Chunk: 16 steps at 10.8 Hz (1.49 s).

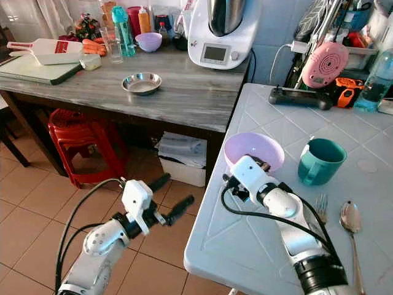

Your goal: Setting the table

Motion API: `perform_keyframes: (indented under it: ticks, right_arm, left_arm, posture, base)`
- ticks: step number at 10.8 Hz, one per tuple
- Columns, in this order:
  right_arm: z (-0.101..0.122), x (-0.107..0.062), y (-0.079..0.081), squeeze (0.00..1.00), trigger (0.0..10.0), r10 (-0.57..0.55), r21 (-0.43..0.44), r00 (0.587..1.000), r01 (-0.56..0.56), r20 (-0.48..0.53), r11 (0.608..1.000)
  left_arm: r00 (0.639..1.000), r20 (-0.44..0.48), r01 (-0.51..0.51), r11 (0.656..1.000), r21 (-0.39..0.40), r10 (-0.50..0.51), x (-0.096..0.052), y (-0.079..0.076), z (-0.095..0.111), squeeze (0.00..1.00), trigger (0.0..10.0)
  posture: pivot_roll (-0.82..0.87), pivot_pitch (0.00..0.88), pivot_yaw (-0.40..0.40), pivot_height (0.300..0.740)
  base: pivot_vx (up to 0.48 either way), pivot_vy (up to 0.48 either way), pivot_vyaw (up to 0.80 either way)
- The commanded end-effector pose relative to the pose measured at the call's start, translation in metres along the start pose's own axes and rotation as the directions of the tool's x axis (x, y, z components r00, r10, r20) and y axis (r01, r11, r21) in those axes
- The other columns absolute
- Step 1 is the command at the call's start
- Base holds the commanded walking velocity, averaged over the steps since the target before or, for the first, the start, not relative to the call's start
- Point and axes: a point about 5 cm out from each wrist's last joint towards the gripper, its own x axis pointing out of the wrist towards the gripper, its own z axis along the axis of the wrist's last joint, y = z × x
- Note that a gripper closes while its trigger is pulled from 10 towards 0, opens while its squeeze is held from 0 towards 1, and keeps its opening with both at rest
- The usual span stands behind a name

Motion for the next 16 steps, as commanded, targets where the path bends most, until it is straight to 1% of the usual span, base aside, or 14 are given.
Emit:
perform_keyframes:
  ticks: [1,4,10,11,12,14,15,16]
  right_arm:
    - [0.003,0.003,-0.001,0.00,0.0,0.019,-0.043,1.000,-0.019,0.007,0.999]
    - [-0.001,0.003,0.003,0.00,0.0,0.038,-0.072,0.999,-0.038,0.002,0.997]
    - [-0.002,0.002,0.004,0.00,0.0,0.034,-0.072,0.999,-0.033,0.012,0.997]
    - [0.001,0.002,0.003,0.00,10.0,0.020,-0.073,0.999,-0.018,0.027,0.997]
    - [0.001,0.002,0.004,1.00,10.0,0.029,-0.037,0.999,-0.028,0.027,0.999]
    - [0.003,0.002,0.005,1.00,10.0,0.021,-0.051,0.999,-0.019,0.033,0.999]
    - [0.007,0.003,0.002,0.00,10.0,0.007,-0.039,0.999,-0.005,0.043,0.999]
    - [0.007,0.003,0.001,0.00,10.0,0.008,-0.035,0.999,-0.007,0.042,0.999]
  left_arm:
    - [1.000,-0.010,0.012,1.000,-0.004,-0.012,-0.002,-0.001,-0.003,0.00,10.0]
    - [1.000,-0.021,0.003,1.000,-0.004,-0.003,-0.005,-0.001,-0.007,0.00,10.0]
    - [0.999,-0.033,0.011,1.000,0.000,-0.011,-0.005,-0.002,-0.011,0.00,10.0]
    - [0.999,-0.033,0.012,1.000,0.000,-0.012,-0.004,-0.002,-0.012,0.00,10.0]
    - [0.999,-0.034,0.011,1.000,0.001,-0.011,-0.004,-0.002,-0.012,0.00,10.0]
    - [0.999,-0.040,0.010,1.000,0.002,-0.010,-0.003,-0.002,-0.014,0.00,10.0]
    - [0.999,-0.044,0.011,1.000,0.002,-0.011,-0.003,-0.002,-0.015,0.00,10.0]
    - [0.999,-0.047,0.011,1.000,0.001,-0.011,-0.003,-0.002,-0.016,0.00,10.0]
  posture:
    - [-0.02,0.000,0.014,0.740]
    - [-0.01,0.000,0.013,0.740]
    - [-0.02,0.000,0.021,0.740]
    - [-0.02,0.000,0.020,0.740]
    - [-0.02,0.000,0.020,0.740]
    - [-0.02,0.000,0.020,0.740]
    - [-0.02,0.000,0.022,0.740]
    - [-0.02,0.000,0.022,0.740]
  base:
    - [0.000,0.000,0.00]
    - [0.000,0.000,0.00]
    - [0.000,0.000,0.00]
    - [0.000,0.000,0.00]
    - [0.000,0.000,0.00]
    - [0.000,0.000,0.00]
    - [0.000,0.000,0.00]
    - [0.000,0.000,0.00]
